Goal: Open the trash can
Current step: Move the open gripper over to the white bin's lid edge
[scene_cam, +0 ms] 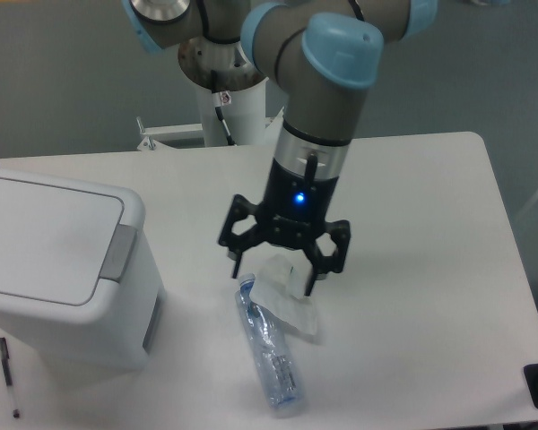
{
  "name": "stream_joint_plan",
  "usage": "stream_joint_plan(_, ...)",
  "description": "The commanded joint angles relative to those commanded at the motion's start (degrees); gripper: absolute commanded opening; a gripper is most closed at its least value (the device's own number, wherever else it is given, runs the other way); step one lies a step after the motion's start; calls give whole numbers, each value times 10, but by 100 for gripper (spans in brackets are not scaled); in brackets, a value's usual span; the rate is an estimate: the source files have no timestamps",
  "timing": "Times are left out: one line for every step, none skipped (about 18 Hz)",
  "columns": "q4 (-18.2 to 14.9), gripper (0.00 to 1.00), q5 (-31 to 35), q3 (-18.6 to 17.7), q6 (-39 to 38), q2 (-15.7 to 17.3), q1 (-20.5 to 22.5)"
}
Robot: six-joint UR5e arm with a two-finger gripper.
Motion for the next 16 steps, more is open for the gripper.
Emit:
stream_joint_plan(0,100,0,-3,-1,2,-5)
stream_joint_plan(-1,100,0,-6,-6,4,-11)
stream_joint_plan(-1,100,1,-7,-13,8,-20)
stream_joint_plan(-1,100,1,-10,-20,12,-26)
stream_joint_plan(-1,100,1,-17,-23,16,-28)
stream_joint_plan(-1,100,0,-24,-24,18,-31)
stream_joint_plan(-1,100,-3,-30,-24,19,-32)
stream_joint_plan(-1,100,-13,-34,-30,20,-33)
stream_joint_plan(-1,100,-23,-37,-42,24,-33)
stream_joint_plan(0,100,-29,-44,-52,27,-33)
stream_joint_plan(1,100,-28,-49,-56,31,-35)
stream_joint_plan(1,100,-28,-54,-56,34,-35)
stream_joint_plan(1,100,-28,-60,-56,39,-35)
stream_joint_plan(1,100,-28,-65,-56,46,-35)
stream_joint_plan(2,100,-27,-68,-56,47,-35)
stream_joint_plan(3,100,-27,-69,-56,47,-36)
